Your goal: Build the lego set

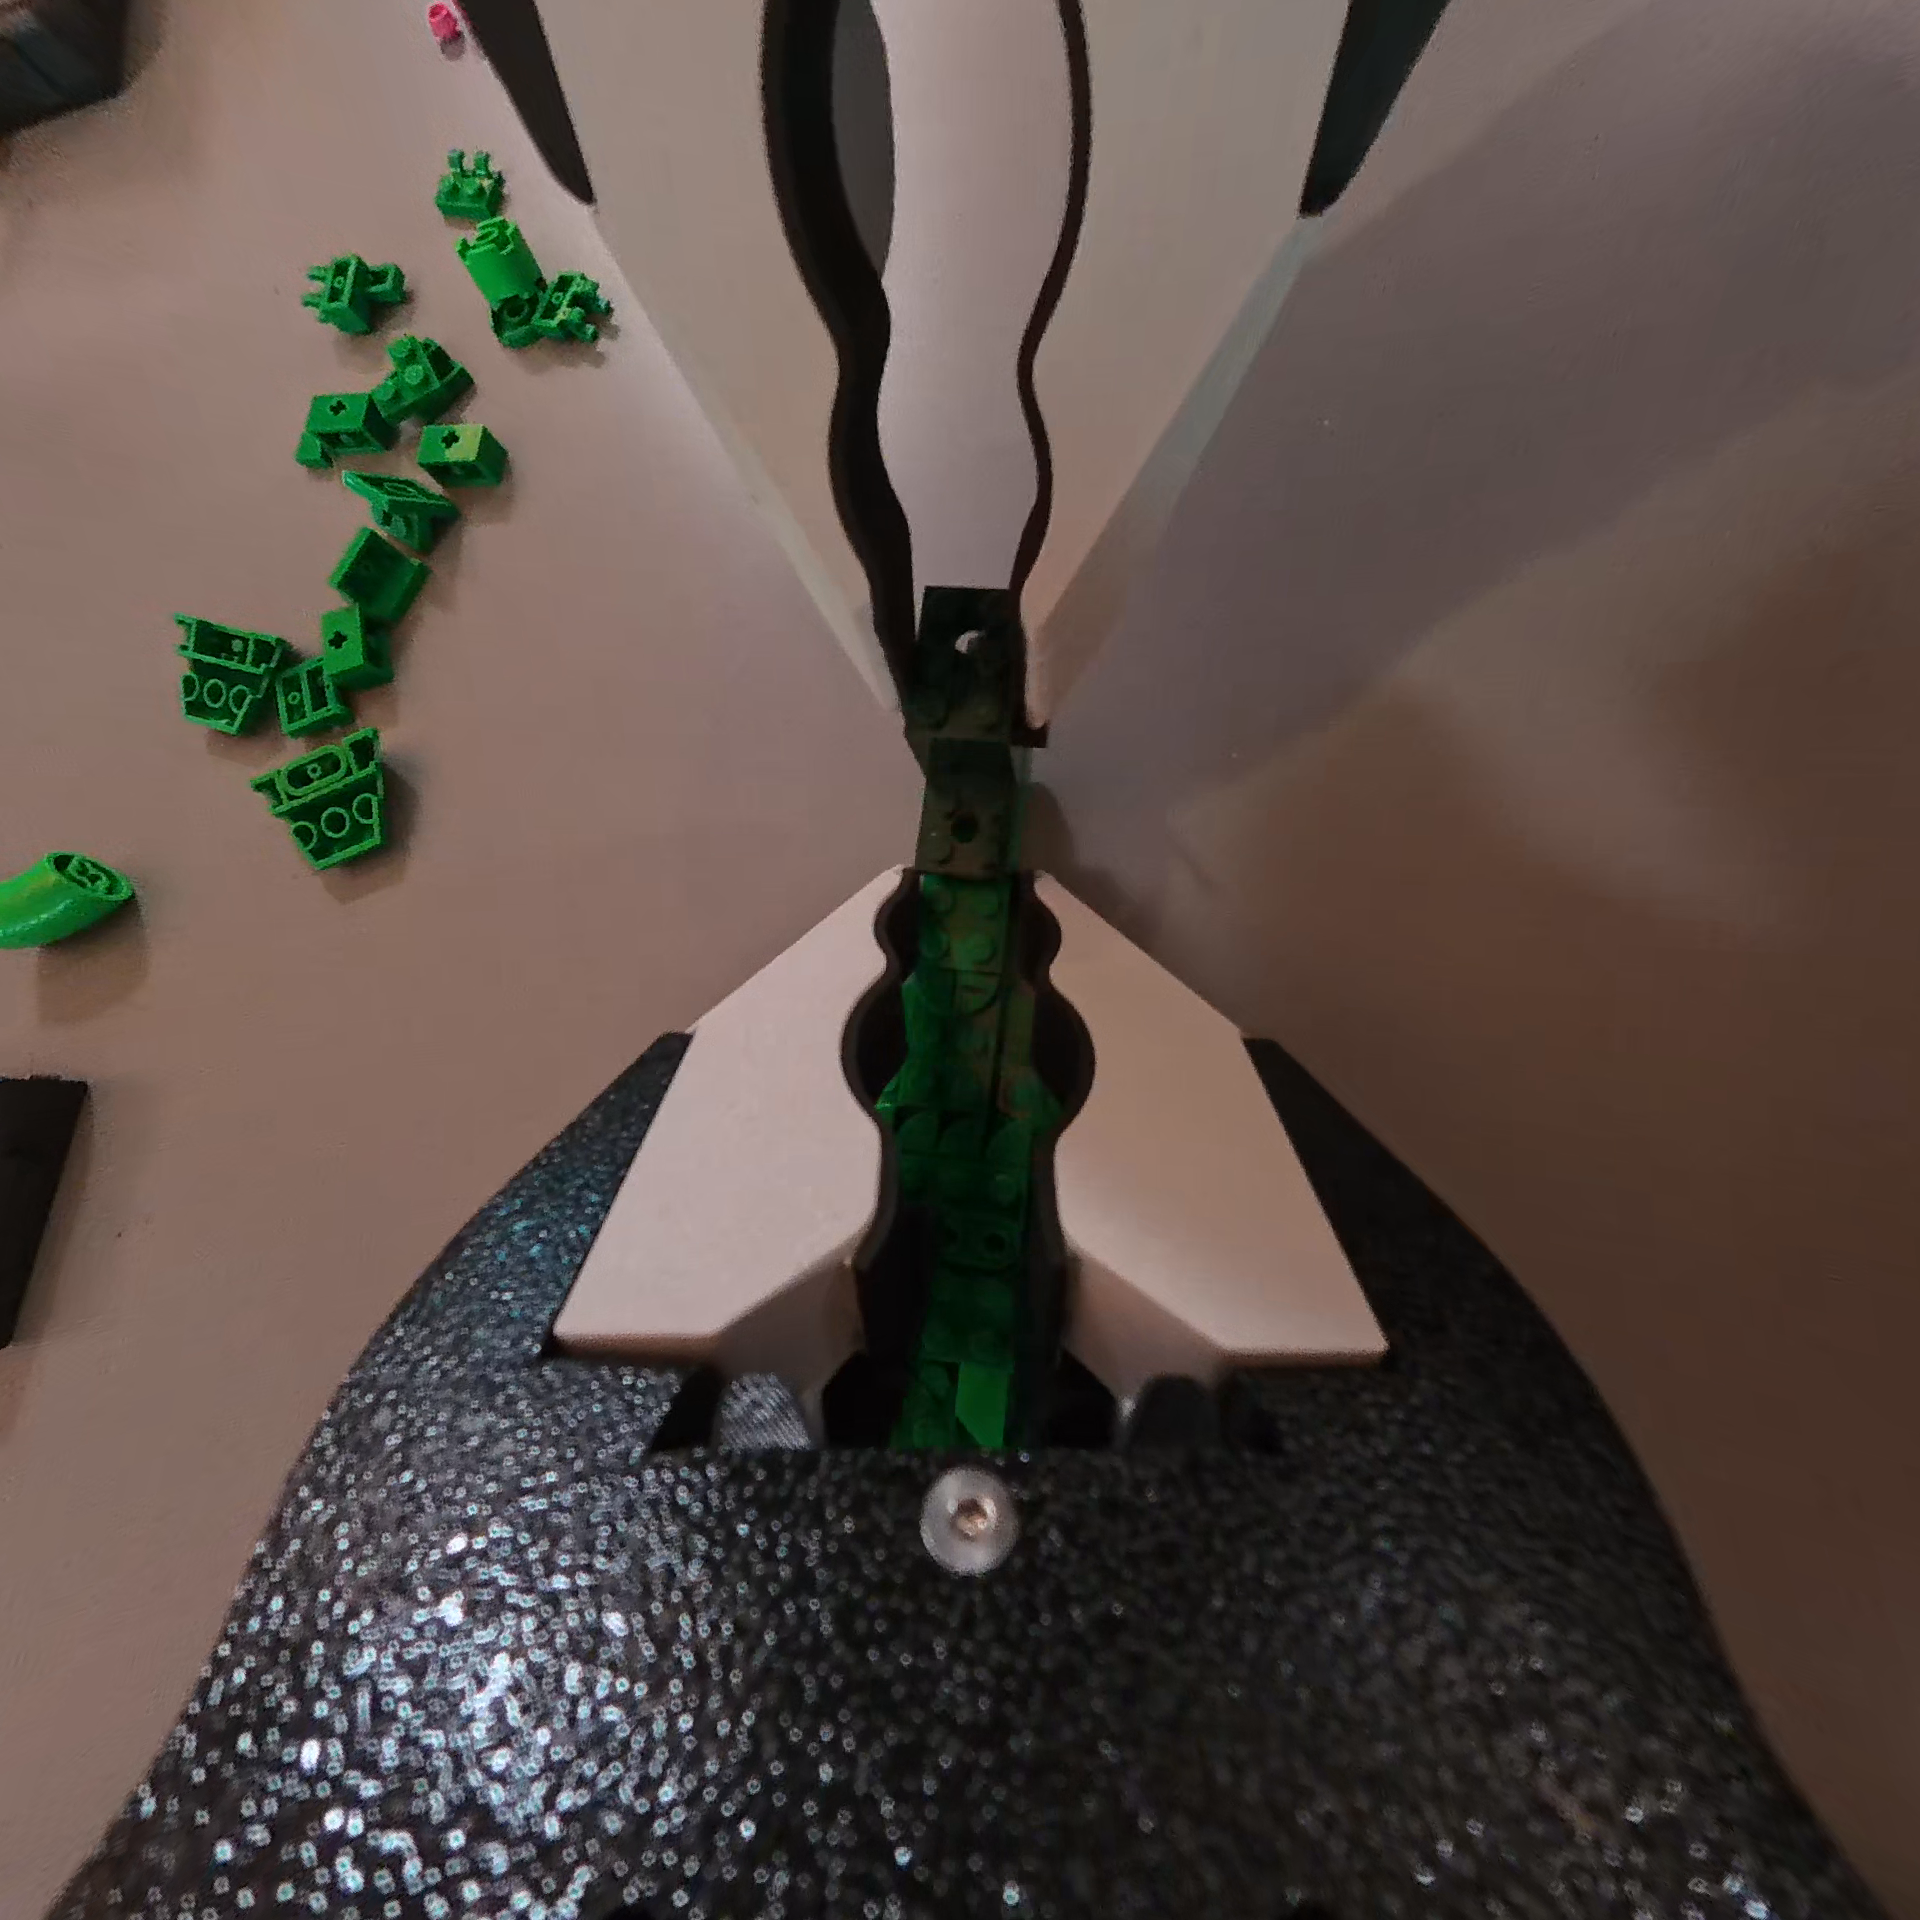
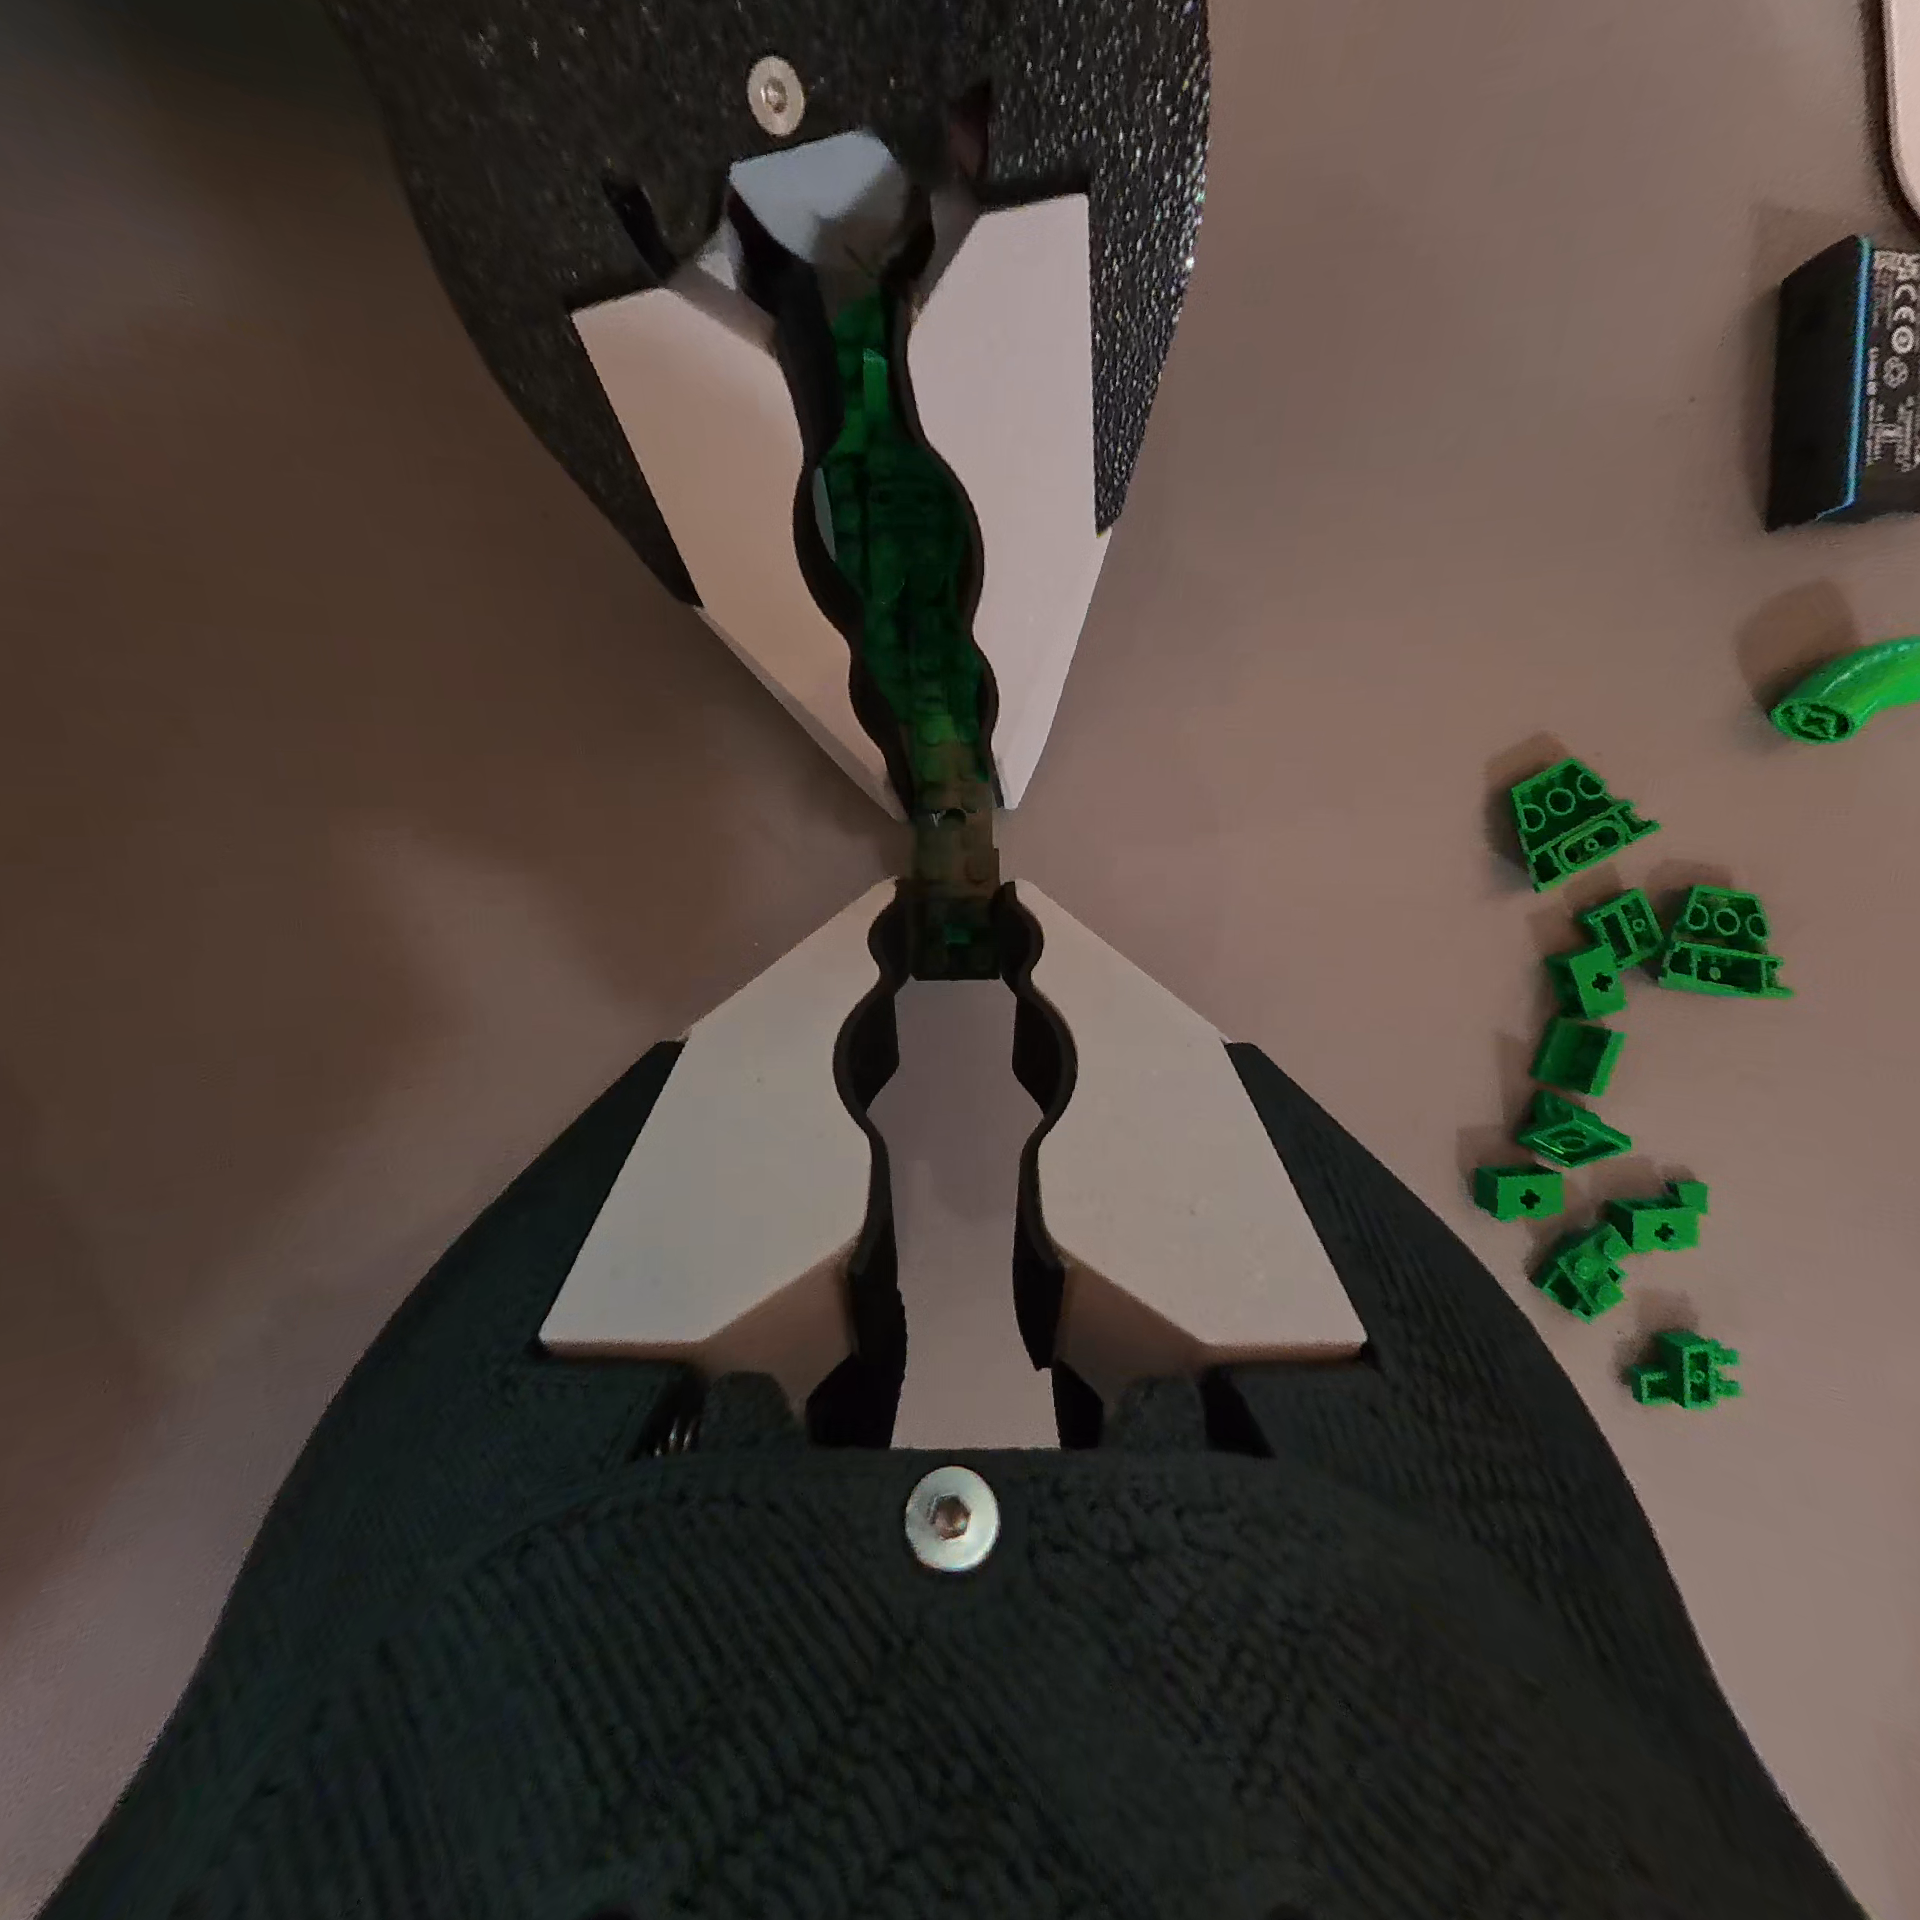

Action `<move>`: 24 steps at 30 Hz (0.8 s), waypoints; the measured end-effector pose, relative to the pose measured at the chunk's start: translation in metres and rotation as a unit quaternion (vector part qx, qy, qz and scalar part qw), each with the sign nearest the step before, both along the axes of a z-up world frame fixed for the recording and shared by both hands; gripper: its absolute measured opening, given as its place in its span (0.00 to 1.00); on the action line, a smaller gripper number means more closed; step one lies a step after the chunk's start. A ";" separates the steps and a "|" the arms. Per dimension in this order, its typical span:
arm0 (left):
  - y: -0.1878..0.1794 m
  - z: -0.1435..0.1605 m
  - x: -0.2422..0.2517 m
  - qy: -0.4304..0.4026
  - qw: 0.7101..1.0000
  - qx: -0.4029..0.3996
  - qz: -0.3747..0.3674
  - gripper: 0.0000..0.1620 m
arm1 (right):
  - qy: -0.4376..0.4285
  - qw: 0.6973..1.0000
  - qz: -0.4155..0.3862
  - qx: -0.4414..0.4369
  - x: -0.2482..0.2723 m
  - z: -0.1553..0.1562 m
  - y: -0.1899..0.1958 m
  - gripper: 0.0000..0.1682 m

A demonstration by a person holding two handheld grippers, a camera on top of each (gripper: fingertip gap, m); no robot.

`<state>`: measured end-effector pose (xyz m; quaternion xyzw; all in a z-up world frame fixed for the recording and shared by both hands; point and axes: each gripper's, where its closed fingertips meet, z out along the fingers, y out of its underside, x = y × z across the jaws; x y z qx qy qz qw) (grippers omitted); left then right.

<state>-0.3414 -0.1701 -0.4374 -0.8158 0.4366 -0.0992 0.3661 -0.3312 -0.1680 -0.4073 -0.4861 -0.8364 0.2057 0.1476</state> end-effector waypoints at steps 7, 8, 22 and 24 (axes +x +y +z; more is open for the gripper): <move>0.000 0.000 0.000 0.001 1.000 0.007 -0.003 0.10 | -0.043 0.999 0.000 0.015 0.000 -0.001 0.001 0.09; 0.000 0.001 0.000 0.004 1.000 0.011 -0.003 0.10 | -0.051 0.999 -0.001 0.018 0.000 -0.002 0.001 0.09; 0.001 0.000 0.000 0.004 1.000 0.013 -0.002 0.10 | -0.080 0.996 -0.016 0.022 0.000 -0.006 -0.003 0.09; 0.001 0.000 -0.001 0.003 1.000 0.012 -0.001 0.10 | -0.082 0.996 -0.018 0.040 0.000 -0.006 -0.001 0.09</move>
